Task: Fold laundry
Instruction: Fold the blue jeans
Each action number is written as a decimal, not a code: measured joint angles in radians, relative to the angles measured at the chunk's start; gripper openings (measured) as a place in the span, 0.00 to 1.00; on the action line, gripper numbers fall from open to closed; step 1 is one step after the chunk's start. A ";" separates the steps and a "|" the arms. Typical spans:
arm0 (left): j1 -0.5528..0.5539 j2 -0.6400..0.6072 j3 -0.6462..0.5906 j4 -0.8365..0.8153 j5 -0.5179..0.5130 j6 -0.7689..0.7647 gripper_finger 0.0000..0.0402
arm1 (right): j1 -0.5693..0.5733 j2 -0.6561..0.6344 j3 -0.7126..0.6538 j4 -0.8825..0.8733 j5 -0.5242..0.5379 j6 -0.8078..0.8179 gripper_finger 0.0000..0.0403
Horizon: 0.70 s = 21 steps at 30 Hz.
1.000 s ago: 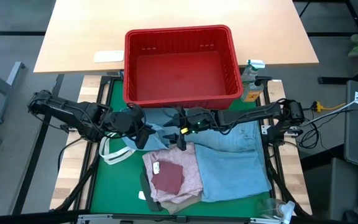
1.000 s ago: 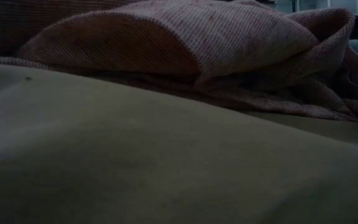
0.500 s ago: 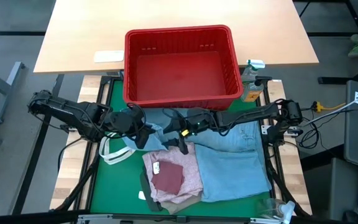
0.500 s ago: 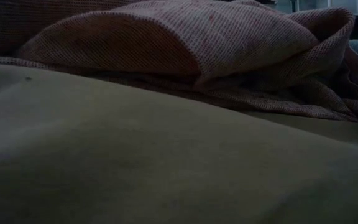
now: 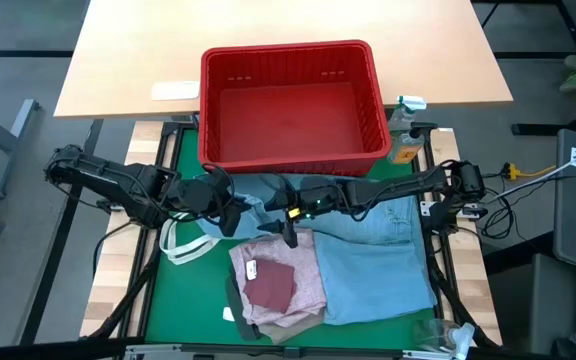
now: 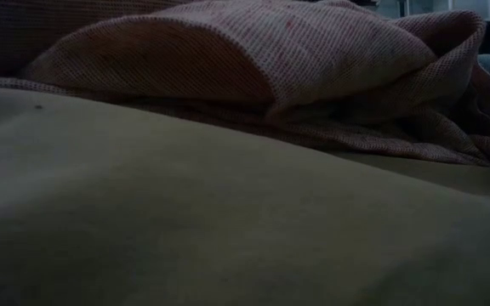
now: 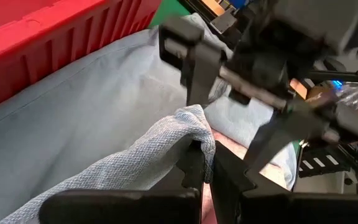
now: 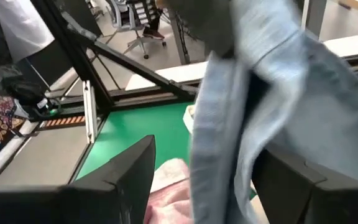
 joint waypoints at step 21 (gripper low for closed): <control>-0.001 0.000 0.000 0.011 0.000 0.212 0.06 | 0.017 0.048 0.000 0.060 0.091 0.013 0.05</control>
